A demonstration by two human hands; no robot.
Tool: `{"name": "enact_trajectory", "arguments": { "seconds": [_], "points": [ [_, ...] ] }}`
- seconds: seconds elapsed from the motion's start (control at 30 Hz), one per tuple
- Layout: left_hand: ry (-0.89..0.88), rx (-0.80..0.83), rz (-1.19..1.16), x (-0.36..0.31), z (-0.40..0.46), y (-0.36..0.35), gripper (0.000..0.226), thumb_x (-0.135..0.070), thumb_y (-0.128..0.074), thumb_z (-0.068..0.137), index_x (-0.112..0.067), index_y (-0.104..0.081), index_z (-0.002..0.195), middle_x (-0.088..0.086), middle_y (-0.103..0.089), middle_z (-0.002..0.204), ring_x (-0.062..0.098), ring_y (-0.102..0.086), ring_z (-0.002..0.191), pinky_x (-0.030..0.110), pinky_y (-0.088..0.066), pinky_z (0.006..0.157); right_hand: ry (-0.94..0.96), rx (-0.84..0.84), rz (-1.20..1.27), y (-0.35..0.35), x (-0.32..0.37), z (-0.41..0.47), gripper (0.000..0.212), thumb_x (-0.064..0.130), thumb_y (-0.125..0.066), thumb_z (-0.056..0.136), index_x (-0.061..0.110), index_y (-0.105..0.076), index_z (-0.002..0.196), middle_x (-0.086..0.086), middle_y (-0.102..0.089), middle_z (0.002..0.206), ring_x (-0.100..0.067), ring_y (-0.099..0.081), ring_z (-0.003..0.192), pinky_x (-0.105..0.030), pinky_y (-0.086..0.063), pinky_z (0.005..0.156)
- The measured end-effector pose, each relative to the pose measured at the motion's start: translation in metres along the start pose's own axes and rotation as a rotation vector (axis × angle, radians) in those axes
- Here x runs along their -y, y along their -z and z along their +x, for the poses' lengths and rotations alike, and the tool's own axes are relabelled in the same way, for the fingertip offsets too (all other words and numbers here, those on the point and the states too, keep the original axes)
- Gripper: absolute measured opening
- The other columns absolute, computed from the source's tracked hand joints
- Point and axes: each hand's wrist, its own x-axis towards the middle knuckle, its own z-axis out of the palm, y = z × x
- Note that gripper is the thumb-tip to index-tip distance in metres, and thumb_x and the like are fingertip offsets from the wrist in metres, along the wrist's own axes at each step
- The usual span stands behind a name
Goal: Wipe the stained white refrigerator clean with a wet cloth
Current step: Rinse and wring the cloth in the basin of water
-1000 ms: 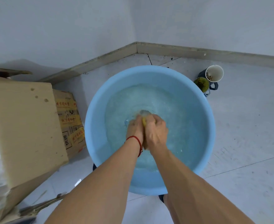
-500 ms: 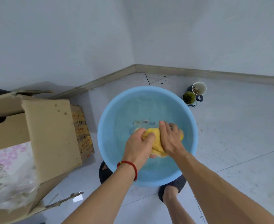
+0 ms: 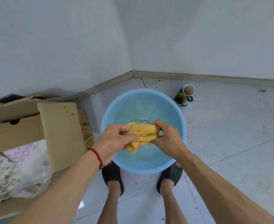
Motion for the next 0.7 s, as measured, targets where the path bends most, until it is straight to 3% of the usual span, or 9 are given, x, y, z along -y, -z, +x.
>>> {"name": "enact_trajectory", "arguments": {
  "seconds": [0.13,0.23,0.27,0.33,0.43,0.5,0.57,0.63,0.7],
  "points": [
    [0.006,-0.030,0.252,0.024,0.013,0.018,0.042,-0.017,-0.079,0.074,-0.012,-0.076,0.116,-0.005,-0.061,0.138,-0.001,-0.066,0.105,0.040,-0.058,0.097,-0.062,0.079,0.072,0.020,0.024,-0.004,0.047,-0.003,-0.070,0.072,0.031,-0.068,0.104,0.004,-0.072,0.094,-0.012,-0.066,0.087,-0.028,-0.059,0.073],
    [-0.074,0.245,0.399,0.028,0.009,-0.001,0.052,-0.021,-0.074,0.071,-0.036,-0.065,0.119,-0.011,-0.063,0.129,-0.007,-0.063,0.111,0.020,-0.053,0.097,-0.075,0.174,0.288,0.029,0.035,-0.009,0.056,-0.003,-0.069,0.069,0.026,-0.069,0.116,0.001,-0.074,0.109,-0.012,-0.068,0.106,-0.033,-0.060,0.091],
    [-0.109,0.295,0.429,0.030,0.009,-0.009,0.057,-0.017,-0.078,0.073,-0.043,-0.055,0.118,-0.016,-0.061,0.124,-0.016,-0.059,0.107,0.009,-0.049,0.089,-0.090,0.213,0.374,0.032,0.037,-0.011,0.057,-0.001,-0.066,0.067,0.022,-0.068,0.119,-0.003,-0.074,0.113,-0.017,-0.069,0.110,-0.037,-0.059,0.096],
    [-0.207,0.277,0.424,0.030,0.014,-0.025,0.065,-0.005,-0.083,0.077,-0.044,-0.046,0.113,-0.017,-0.061,0.115,-0.023,-0.057,0.093,0.004,-0.047,0.080,-0.134,0.298,0.518,0.037,0.038,-0.013,0.056,-0.006,-0.064,0.070,0.013,-0.066,0.123,-0.013,-0.072,0.118,-0.030,-0.068,0.114,-0.046,-0.056,0.103],
    [-0.318,0.206,0.407,0.029,0.021,-0.038,0.059,0.001,-0.082,0.073,-0.032,-0.054,0.113,-0.014,-0.064,0.101,-0.010,-0.060,0.084,0.007,-0.047,0.073,-0.209,0.432,0.789,0.046,0.039,-0.024,0.055,-0.008,-0.056,0.072,0.001,-0.060,0.126,-0.019,-0.069,0.120,-0.036,-0.066,0.111,-0.047,-0.052,0.105],
    [-0.411,0.160,0.496,0.026,0.023,-0.039,0.044,-0.006,-0.082,0.070,-0.025,-0.061,0.104,-0.009,-0.068,0.093,0.005,-0.063,0.086,0.013,-0.050,0.071,-0.224,0.459,1.017,0.050,0.042,-0.032,0.041,0.009,-0.060,0.078,0.002,-0.064,0.119,-0.019,-0.066,0.117,-0.031,-0.064,0.108,-0.046,-0.049,0.100],
    [-0.664,0.126,0.708,0.022,0.024,-0.036,0.028,-0.009,-0.078,0.076,-0.020,-0.060,0.094,-0.001,-0.067,0.086,0.017,-0.064,0.082,0.032,-0.054,0.073,-0.297,0.298,1.111,0.046,0.039,-0.035,0.029,0.036,-0.062,0.089,0.008,-0.069,0.085,-0.015,-0.069,0.098,-0.027,-0.067,0.091,-0.043,-0.049,0.089],
    [-0.977,0.111,0.987,0.014,0.025,-0.034,0.023,-0.006,-0.070,0.080,-0.016,-0.055,0.094,0.003,-0.059,0.082,0.026,-0.057,0.074,0.040,-0.051,0.063,-0.367,0.051,1.044,0.038,0.030,-0.036,0.049,0.054,-0.060,0.089,0.011,-0.063,0.065,-0.010,-0.064,0.083,-0.024,-0.063,0.078,-0.039,-0.051,0.078],
    [-1.186,0.117,1.207,0.007,0.024,-0.032,0.035,-0.001,-0.071,0.076,-0.016,-0.053,0.101,0.005,-0.053,0.086,0.027,-0.054,0.073,0.037,-0.047,0.058,-0.434,0.181,1.153,0.027,0.021,-0.035,0.063,0.070,-0.056,0.086,0.010,-0.075,0.097,-0.014,-0.070,0.109,-0.032,-0.067,0.101,-0.049,-0.056,0.089]
  ]
}}
